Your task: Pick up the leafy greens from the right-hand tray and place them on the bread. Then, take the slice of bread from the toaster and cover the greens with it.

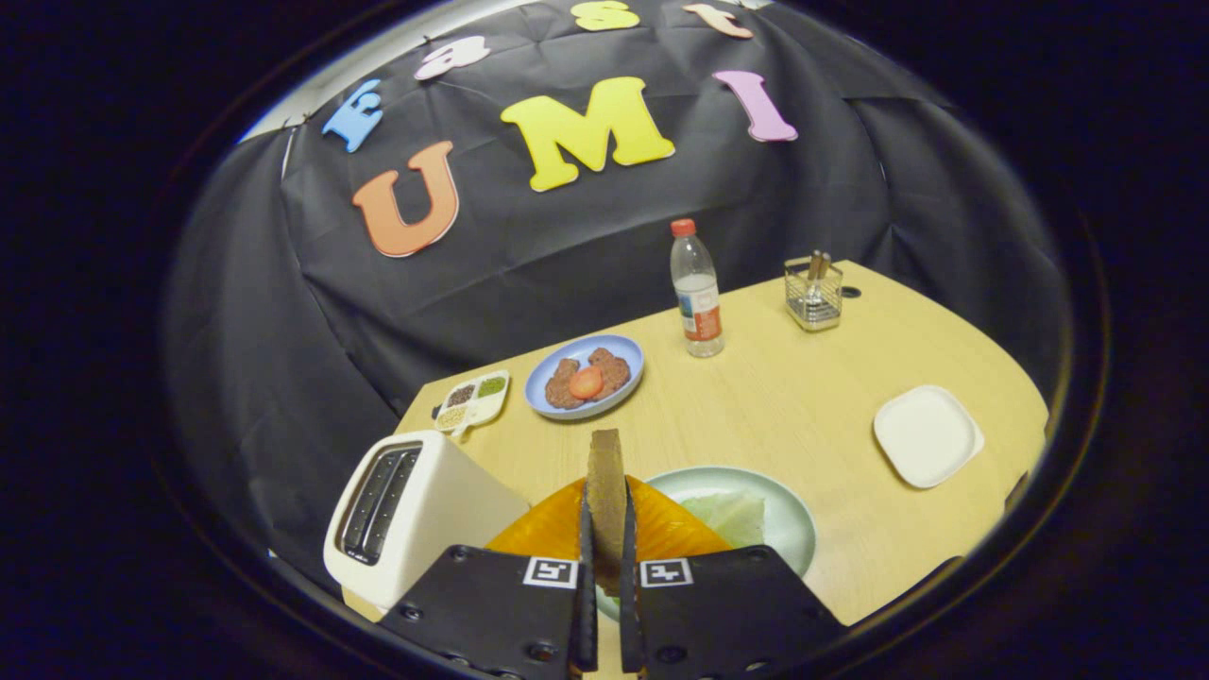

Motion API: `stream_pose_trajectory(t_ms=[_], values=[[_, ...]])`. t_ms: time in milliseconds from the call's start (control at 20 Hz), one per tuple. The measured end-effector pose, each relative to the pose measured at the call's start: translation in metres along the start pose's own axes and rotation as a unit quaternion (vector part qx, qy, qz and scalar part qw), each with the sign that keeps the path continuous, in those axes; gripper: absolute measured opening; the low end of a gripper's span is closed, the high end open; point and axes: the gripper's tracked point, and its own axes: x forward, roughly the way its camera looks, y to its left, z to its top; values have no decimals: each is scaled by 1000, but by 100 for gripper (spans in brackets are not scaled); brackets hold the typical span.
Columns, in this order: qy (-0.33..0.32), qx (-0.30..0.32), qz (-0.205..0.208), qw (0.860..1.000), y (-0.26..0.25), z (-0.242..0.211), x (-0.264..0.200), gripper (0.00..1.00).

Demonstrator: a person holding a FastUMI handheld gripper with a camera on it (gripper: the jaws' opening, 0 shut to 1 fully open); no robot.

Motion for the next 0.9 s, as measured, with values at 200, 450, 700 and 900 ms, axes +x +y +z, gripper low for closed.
stream_pose_trajectory(t_ms=[200, 450, 700, 900], values=[[0, 34, 12, 999, -9, -8, 6, 9], [3, 38, 5, 999, -36, -13, 6, 9], [16, 30, 2, 999, -64, -23, 12, 9], [28, 21, 0, 999, -78, -33, 20, 9]])
